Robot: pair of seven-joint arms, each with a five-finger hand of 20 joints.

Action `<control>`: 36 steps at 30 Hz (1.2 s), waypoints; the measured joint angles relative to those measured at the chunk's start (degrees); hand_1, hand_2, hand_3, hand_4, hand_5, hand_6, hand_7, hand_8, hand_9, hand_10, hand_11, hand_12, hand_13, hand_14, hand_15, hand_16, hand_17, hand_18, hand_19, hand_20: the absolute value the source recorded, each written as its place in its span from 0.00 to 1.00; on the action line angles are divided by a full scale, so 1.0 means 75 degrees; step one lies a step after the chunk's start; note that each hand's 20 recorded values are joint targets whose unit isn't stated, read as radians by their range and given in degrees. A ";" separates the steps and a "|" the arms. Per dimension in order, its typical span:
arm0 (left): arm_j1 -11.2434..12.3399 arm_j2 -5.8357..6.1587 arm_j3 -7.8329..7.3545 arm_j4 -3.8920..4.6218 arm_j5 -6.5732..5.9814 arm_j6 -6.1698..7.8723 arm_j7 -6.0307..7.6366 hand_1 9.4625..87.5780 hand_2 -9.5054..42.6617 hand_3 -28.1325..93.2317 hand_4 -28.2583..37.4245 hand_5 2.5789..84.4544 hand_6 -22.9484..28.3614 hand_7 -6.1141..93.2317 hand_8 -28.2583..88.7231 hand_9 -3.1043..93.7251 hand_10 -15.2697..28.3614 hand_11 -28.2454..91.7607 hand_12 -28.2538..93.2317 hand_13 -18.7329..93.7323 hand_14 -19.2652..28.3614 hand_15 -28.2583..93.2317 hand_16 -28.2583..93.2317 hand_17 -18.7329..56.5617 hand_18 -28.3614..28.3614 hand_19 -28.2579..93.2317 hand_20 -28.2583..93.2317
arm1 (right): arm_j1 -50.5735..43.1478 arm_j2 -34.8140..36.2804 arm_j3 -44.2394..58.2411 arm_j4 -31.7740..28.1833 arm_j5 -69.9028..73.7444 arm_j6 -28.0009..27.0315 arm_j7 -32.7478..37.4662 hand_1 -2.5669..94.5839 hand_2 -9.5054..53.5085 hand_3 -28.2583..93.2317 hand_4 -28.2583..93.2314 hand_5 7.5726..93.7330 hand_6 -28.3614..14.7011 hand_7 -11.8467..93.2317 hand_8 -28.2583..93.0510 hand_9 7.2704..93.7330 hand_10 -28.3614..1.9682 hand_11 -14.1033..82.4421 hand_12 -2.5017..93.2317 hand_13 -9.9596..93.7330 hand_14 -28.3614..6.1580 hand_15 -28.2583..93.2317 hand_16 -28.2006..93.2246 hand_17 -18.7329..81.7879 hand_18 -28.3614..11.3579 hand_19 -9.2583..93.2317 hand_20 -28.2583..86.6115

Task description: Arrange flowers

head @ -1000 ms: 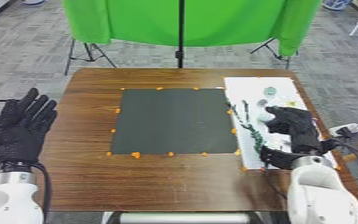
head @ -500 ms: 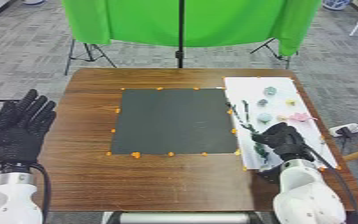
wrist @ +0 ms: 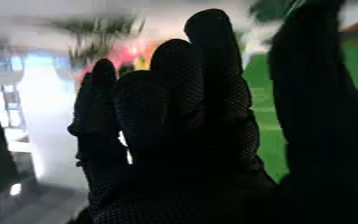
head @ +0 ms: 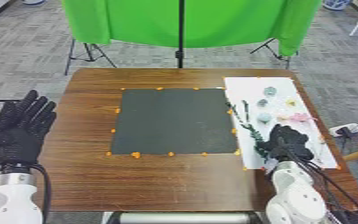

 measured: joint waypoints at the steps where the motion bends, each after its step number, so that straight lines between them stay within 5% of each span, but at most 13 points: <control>1: 0.0001 0.0004 0.0004 0.0000 -0.0016 0.0000 0.0009 0.19 0.45 0.83 0.00 0.48 0.62 0.16 0.16 0.39 0.67 0.37 0.30 0.41 0.69 0.37 0.22 0.16 0.74 0.48 0.31 | 0.0039 0.0001 0.0003 -0.0032 0.0190 -0.0103 -0.0020 0.59 0.00 0.70 0.00 0.83 0.60 0.36 0.26 0.73 0.40 0.66 0.39 0.69 0.37 0.85 0.52 0.45 0.07 0.86 0.59; 5: 0.0012 0.0005 0.0004 0.0000 -0.0081 0.0000 0.0026 0.19 0.45 0.83 0.00 0.48 0.62 0.16 0.16 0.39 0.68 0.37 0.30 0.41 0.69 0.37 0.22 0.16 0.74 0.48 0.31 | 0.0185 0.0000 -0.0002 -0.0091 0.0478 -0.0367 -0.0158 0.62 0.00 0.79 0.00 0.88 0.60 0.36 0.29 0.84 0.45 0.49 0.54 0.72 0.39 0.84 0.53 0.47 0.07 0.86 0.59; 13: 0.0117 0.0032 -0.0078 -0.0026 -0.0336 0.0000 0.0080 0.19 0.45 0.83 0.00 0.48 0.62 0.16 0.16 0.40 0.68 0.37 0.30 0.42 0.69 0.38 0.22 0.16 0.74 0.48 0.32 | 0.0147 -0.0002 -0.0079 -0.0095 0.0851 -0.0032 -0.0136 0.57 0.00 0.85 0.07 0.88 0.58 0.39 0.37 0.87 0.45 0.46 0.58 0.74 0.38 0.84 0.53 0.48 0.06 0.87 0.60; 18: 0.0446 0.0022 -0.0420 -0.0157 -0.0791 -0.0004 0.0158 0.19 0.45 0.83 0.00 0.48 0.62 0.16 0.16 0.40 0.68 0.37 0.30 0.42 0.69 0.38 0.22 0.16 0.74 0.48 0.32 | -0.0066 0.0037 -0.0043 -0.0501 0.1741 0.0808 0.0163 0.54 0.00 0.87 0.10 0.88 0.57 0.40 0.40 0.87 0.47 0.48 0.58 0.74 0.37 0.85 0.53 0.49 0.05 0.88 0.61; 26: 0.0809 0.0007 -0.0672 -0.0228 -0.1114 -0.0009 0.0355 0.19 0.45 0.83 0.00 0.48 0.62 0.16 0.16 0.40 0.67 0.37 0.30 0.42 0.69 0.38 0.21 0.16 0.74 0.48 0.32 | -0.0166 0.0015 -0.0321 -0.1259 0.1285 0.2425 0.0494 0.53 0.00 0.88 0.11 0.88 0.57 0.40 0.41 0.86 0.45 0.51 0.57 0.75 0.36 0.85 0.52 0.50 0.03 0.89 0.61; 31: 0.1040 -0.0039 -0.0866 -0.0278 -0.1788 -0.0035 0.0526 0.19 0.45 0.83 0.00 0.48 0.61 0.16 0.16 0.40 0.67 0.37 0.30 0.42 0.69 0.38 0.21 0.16 0.74 0.48 0.32 | 0.0257 -0.0067 -0.1048 -0.1245 0.1469 0.2787 0.0330 0.53 0.00 0.88 0.11 0.88 0.57 0.40 0.41 0.86 0.46 0.52 0.56 0.75 0.36 0.85 0.52 0.50 0.02 0.89 0.61; 36: 0.1219 -0.0076 -0.0948 -0.0274 -0.1779 -0.0144 0.0575 0.19 0.44 0.82 0.00 0.48 0.60 0.16 0.16 0.40 0.66 0.36 0.30 0.42 0.68 0.38 0.21 0.16 0.74 0.48 0.32 | 0.1020 -0.0413 -0.1956 -0.0762 0.1924 0.2716 0.0093 0.53 0.00 0.88 0.11 0.88 0.57 0.41 0.41 0.85 0.46 0.53 0.56 0.75 0.36 0.86 0.52 0.50 0.02 0.90 0.61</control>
